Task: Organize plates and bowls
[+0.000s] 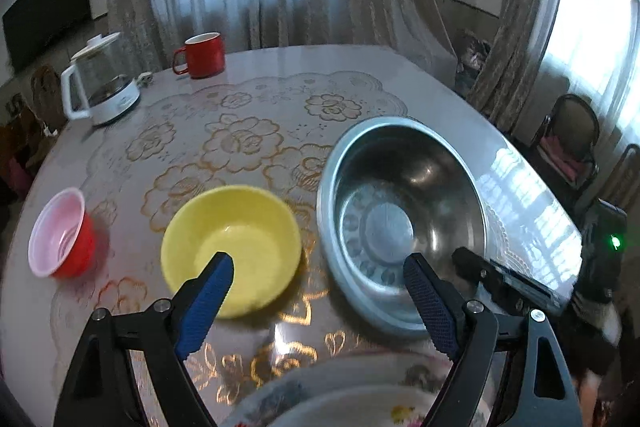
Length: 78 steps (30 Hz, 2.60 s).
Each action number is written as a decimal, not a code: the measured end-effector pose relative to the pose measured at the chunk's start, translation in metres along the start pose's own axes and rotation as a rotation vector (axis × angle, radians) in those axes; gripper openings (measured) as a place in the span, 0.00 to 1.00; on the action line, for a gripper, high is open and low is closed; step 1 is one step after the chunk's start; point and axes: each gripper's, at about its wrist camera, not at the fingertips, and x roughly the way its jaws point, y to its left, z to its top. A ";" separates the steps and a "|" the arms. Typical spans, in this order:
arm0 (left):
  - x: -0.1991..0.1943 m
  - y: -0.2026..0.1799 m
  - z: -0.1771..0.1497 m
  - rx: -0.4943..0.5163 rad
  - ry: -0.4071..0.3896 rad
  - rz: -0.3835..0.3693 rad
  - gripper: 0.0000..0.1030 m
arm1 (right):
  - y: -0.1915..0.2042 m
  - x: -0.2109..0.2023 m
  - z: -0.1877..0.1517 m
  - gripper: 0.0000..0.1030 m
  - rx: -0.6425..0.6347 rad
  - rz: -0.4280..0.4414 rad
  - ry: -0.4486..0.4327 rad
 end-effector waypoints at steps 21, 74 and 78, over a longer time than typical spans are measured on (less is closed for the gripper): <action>0.052 -0.011 0.006 0.033 0.142 -0.010 0.14 | 0.009 0.011 0.002 0.18 -0.043 -0.059 0.045; -0.098 0.026 -0.085 -0.057 -0.132 -0.088 0.21 | 0.098 -0.091 -0.052 0.17 -0.260 0.009 -0.250; -0.109 0.040 -0.098 -0.091 -0.150 -0.090 0.21 | 0.111 -0.098 -0.061 0.17 -0.276 0.027 -0.244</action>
